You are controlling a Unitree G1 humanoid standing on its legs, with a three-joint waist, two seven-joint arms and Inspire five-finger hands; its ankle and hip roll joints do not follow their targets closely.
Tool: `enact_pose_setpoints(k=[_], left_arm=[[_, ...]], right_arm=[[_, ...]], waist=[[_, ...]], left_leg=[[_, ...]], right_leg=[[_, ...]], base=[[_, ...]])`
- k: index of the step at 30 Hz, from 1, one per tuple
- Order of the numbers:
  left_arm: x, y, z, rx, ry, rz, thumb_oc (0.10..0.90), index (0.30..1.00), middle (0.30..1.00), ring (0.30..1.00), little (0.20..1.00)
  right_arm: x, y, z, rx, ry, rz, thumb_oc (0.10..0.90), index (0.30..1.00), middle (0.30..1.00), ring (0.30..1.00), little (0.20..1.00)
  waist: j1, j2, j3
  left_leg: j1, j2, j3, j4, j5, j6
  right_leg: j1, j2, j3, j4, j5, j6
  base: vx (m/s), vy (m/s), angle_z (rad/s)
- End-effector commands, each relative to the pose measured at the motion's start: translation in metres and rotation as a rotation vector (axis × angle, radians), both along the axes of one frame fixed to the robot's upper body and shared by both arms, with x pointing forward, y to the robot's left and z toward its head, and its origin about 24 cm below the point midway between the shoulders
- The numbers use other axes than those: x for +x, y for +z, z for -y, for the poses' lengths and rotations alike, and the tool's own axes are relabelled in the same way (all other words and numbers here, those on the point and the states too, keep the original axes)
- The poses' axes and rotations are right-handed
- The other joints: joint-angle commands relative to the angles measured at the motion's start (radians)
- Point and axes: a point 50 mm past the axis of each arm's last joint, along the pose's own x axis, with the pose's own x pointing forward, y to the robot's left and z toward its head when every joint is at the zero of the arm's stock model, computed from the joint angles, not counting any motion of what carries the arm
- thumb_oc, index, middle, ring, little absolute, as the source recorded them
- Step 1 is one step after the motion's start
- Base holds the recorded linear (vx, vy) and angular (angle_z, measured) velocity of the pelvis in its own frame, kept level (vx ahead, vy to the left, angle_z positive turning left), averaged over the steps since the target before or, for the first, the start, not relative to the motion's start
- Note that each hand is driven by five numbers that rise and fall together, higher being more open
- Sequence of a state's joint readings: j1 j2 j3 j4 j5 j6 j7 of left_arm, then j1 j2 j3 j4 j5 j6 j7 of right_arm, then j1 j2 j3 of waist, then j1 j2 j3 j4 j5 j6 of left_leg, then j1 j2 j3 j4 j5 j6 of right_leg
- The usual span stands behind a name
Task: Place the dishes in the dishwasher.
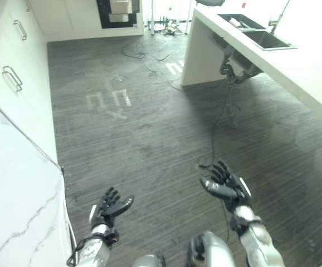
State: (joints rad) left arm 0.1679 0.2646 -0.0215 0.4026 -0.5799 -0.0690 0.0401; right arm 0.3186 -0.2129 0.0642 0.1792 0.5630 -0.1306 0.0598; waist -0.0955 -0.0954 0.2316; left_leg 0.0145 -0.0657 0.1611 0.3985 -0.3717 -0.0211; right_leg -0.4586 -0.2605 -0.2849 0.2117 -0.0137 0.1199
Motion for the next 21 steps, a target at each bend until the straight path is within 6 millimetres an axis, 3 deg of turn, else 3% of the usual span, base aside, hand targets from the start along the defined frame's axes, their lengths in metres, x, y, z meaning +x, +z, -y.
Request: enact_pose_setpoints(k=[1, 3, 6, 8, 9, 10, 11, 12, 13, 14, 15, 16, 17, 18, 19, 20, 21], left_arm=[[0.019, 0.032, -0.009, 0.102, -0.040, 0.157, 0.800, 0.900, 0.900, 0.900, 0.900], [0.018, 0.034, -0.013, 0.110, -0.034, 0.164, 0.800, 0.900, 0.900, 0.900, 0.900], [0.016, 0.032, -0.011, 0.090, -0.013, 0.157, 0.800, 0.900, 0.900, 0.900, 0.900], [0.017, 0.033, -0.005, 0.086, -0.045, 0.161, 0.800, 0.900, 0.900, 0.900, 0.900], [0.015, 0.032, -0.001, 0.084, -0.063, 0.162, 0.800, 0.900, 0.900, 0.900, 0.900], [0.015, 0.032, 0.001, 0.072, -0.060, 0.161, 0.800, 0.900, 0.900, 0.900, 0.900], [0.015, 0.031, 0.004, 0.054, -0.048, 0.161, 0.800, 0.900, 0.900, 0.900, 0.900], [0.014, 0.030, 0.007, 0.048, -0.044, 0.162, 0.800, 0.900, 0.900, 0.900, 0.900], [0.013, 0.028, 0.010, 0.059, -0.051, 0.160, 0.800, 0.900, 0.900, 0.900, 0.900], [0.012, 0.028, 0.011, 0.073, -0.055, 0.157, 0.800, 0.900, 0.900, 0.900, 0.900], [0.010, 0.025, 0.014, 0.091, -0.078, 0.141, 0.800, 0.900, 0.900, 0.900, 0.900], [0.010, 0.023, 0.015, 0.090, -0.080, 0.130, 0.800, 0.900, 0.900, 0.900, 0.900], [0.011, 0.022, 0.014, 0.087, -0.079, 0.130, 0.800, 0.900, 0.900, 0.900, 0.900], [0.009, 0.023, 0.014, 0.099, -0.088, 0.135, 0.800, 0.900, 0.900, 0.900, 0.900], [0.004, 0.023, 0.013, 0.120, -0.091, 0.130, 0.800, 0.900, 0.900, 0.900, 0.900], [0.001, 0.022, 0.012, 0.122, -0.083, 0.125, 0.800, 0.900, 0.900, 0.900, 0.900], [-0.002, 0.022, 0.012, 0.118, -0.076, 0.123, 0.800, 0.900, 0.900, 0.900, 0.900]], right_arm=[[0.040, 0.058, 0.033, -0.057, -0.034, 0.331, 0.800, 0.900, 0.900, 0.900, 0.900], [0.044, 0.061, 0.031, -0.060, -0.037, 0.347, 0.800, 0.900, 0.900, 0.900, 0.900], [0.049, 0.065, 0.029, -0.069, -0.047, 0.346, 0.800, 0.900, 0.900, 0.900, 0.900], [0.054, 0.073, 0.032, -0.081, -0.049, 0.370, 0.800, 0.900, 0.900, 0.900, 0.900], [0.056, 0.077, 0.034, -0.099, -0.047, 0.380, 0.800, 0.900, 0.900, 0.900, 0.900], [0.057, 0.078, 0.036, -0.099, -0.048, 0.381, 0.800, 0.900, 0.900, 0.900, 0.900], [0.058, 0.080, 0.038, -0.099, -0.047, 0.381, 0.800, 0.900, 0.900, 0.900, 0.900], [0.059, 0.081, 0.039, -0.102, -0.041, 0.384, 0.800, 0.900, 0.900, 0.900, 0.900], [0.059, 0.083, 0.041, -0.113, -0.027, 0.389, 0.800, 0.900, 0.900, 0.900, 0.900], [0.059, 0.084, 0.042, -0.118, -0.021, 0.392, 0.800, 0.900, 0.900, 0.900, 0.900], [0.056, 0.084, 0.045, -0.135, -0.009, 0.396, 0.800, 0.900, 0.900, 0.900, 0.900], [0.055, 0.085, 0.046, -0.138, -0.009, 0.399, 0.800, 0.900, 0.900, 0.900, 0.900], [0.055, 0.086, 0.046, -0.136, -0.009, 0.401, 0.800, 0.900, 0.900, 0.900, 0.900], [0.057, 0.090, 0.045, -0.130, -0.004, 0.408, 0.800, 0.900, 0.900, 0.900, 0.900], [0.059, 0.092, 0.041, -0.130, 0.020, 0.417, 0.800, 0.900, 0.900, 0.900, 0.900], [0.059, 0.093, 0.040, -0.133, 0.033, 0.424, 0.800, 0.900, 0.900, 0.900, 0.900], [0.059, 0.095, 0.039, -0.135, 0.047, 0.433, 0.800, 0.900, 0.900, 0.900, 0.900]], waist=[[0.009, 0.056, -0.016], [0.017, 0.047, -0.028], [0.019, 0.024, -0.067], [0.018, 0.026, -0.100], [0.017, 0.035, -0.120], [0.019, 0.037, -0.125], [0.020, 0.037, -0.133], [0.022, 0.035, -0.133], [0.027, 0.038, -0.124], [0.028, 0.026, -0.123], [0.037, 0.016, -0.109], [0.048, 0.009, -0.087], [0.051, -0.001, -0.085], [0.057, 0.011, -0.079], [0.069, 0.055, -0.072], [0.077, 0.081, -0.073], [0.088, 0.093, -0.076]], left_leg=[[0.051, 0.069, -0.116, -0.098, 0.085, 0.014], [0.062, 0.070, -0.096, -0.098, 0.074, 0.008], [0.113, 0.063, -0.068, -0.098, 0.050, 0.002], [0.144, 0.082, -0.046, -0.098, 0.072, -0.018], [0.167, 0.109, -0.018, -0.098, 0.183, -0.045], [0.176, 0.118, -0.005, -0.098, 0.238, -0.061], [0.195, 0.123, 0.014, -0.098, 0.327, -0.082], [0.196, 0.128, 0.028, -0.059, 0.412, -0.107], [0.143, 0.143, 0.028, 0.070, 0.471, -0.136], [0.104, 0.136, 0.028, 0.136, 0.495, -0.139], [-0.019, 0.152, 0.010, 0.302, 0.525, -0.142], [-0.130, 0.178, 0.008, 0.365, 0.486, -0.118], [-0.163, 0.178, 0.020, 0.341, 0.482, -0.103], [-0.155, 0.197, 0.078, 0.129, 0.474, -0.086], [-0.166, 0.222, 0.091, -0.098, 0.454, -0.087], [-0.246, 0.245, 0.037, -0.098, 0.410, -0.093], [-0.296, 0.245, -0.021, -0.098, 0.404, -0.101]], right_leg=[[0.063, -0.017, 0.099, 0.088, 0.150, 0.085], [0.094, -0.018, 0.092, 0.088, 0.093, 0.075], [0.137, -0.011, 0.089, 0.088, 0.103, 0.084], [0.157, 0.010, 0.075, 0.088, 0.088, 0.073], [0.175, 0.032, 0.061, 0.088, 0.067, 0.049], [0.185, 0.040, 0.054, 0.088, 0.055, 0.036], [0.201, 0.049, 0.047, 0.088, 0.035, 0.017], [0.221, 0.060, 0.044, 0.088, 0.014, -0.003], [0.257, 0.080, 0.040, 0.088, -0.015, -0.029], [0.264, 0.077, 0.047, 0.088, -0.023, -0.040], [0.301, 0.088, 0.053, 0.088, -0.049, -0.069], [0.341, 0.106, 0.063, 0.088, -0.067, -0.077], [0.344, 0.105, 0.072, 0.088, -0.070, -0.076], [0.360, 0.143, 0.097, 0.088, -0.096, -0.065], [0.380, 0.203, 0.146, 0.088, -0.119, -0.043], [0.387, 0.236, 0.169, 0.088, -0.129, -0.035], [0.396, 0.257, 0.190, 0.088, -0.141, -0.035]], base=[[0.46, -0.229, 1.27], [0.43, -0.228, 0.26], [0.41, -0.212, -0.56], [0.41, -0.197, -0.20], [0.37, -0.183, -0.06], [0.41, -0.192, -0.15], [0.31, -0.157, -0.21], [0.34, -0.194, -0.47], [0.23, -0.167, -0.73], [0.25, -0.200, -0.85], [0.26, -0.182, -0.69], [0.27, -0.160, -0.36], [0.38, -0.049, -0.72], [0.54, 0.177, -0.71], [0.62, 0.284, -0.91], [0.52, 0.324, -0.55], [0.29, 0.170, -0.77]])
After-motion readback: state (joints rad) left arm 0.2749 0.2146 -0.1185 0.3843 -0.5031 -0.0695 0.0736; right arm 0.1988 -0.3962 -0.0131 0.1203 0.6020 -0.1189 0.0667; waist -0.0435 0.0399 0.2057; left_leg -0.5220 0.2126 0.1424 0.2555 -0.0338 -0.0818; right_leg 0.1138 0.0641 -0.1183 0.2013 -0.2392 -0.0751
